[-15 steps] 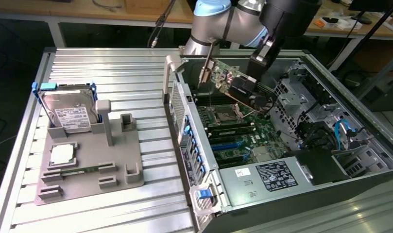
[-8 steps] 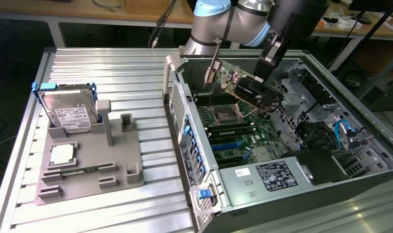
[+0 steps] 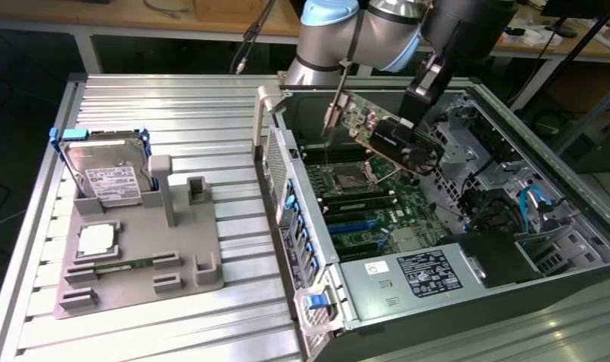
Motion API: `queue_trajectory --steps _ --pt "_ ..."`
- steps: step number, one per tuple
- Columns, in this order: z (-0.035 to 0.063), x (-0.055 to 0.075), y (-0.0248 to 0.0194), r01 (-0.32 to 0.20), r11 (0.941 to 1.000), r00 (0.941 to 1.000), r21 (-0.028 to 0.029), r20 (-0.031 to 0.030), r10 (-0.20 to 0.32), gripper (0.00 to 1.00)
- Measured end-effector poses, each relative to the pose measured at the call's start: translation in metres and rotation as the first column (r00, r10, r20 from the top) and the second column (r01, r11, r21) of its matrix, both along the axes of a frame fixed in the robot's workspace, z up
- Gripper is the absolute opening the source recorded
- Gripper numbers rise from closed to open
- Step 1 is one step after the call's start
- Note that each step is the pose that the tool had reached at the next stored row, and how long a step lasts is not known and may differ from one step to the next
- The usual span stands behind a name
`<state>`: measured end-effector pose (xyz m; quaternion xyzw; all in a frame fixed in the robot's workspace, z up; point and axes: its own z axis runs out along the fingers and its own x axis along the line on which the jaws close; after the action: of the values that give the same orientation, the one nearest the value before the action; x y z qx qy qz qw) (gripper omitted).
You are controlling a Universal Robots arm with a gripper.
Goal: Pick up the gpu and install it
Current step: 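Pick up the gpu and move the gpu toward the slot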
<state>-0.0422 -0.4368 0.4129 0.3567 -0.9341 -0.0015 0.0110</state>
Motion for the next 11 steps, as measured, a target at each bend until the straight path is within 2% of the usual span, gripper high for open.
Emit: queue_trajectory --steps 6,11 --pt "-0.001 0.0011 0.0002 0.07 0.9976 0.9976 -0.0001 -0.0001 -0.07 0.27" --pt "-0.0037 0.0012 0.0001 0.147 0.9892 0.9892 0.0 0.0 -0.147 0.27"
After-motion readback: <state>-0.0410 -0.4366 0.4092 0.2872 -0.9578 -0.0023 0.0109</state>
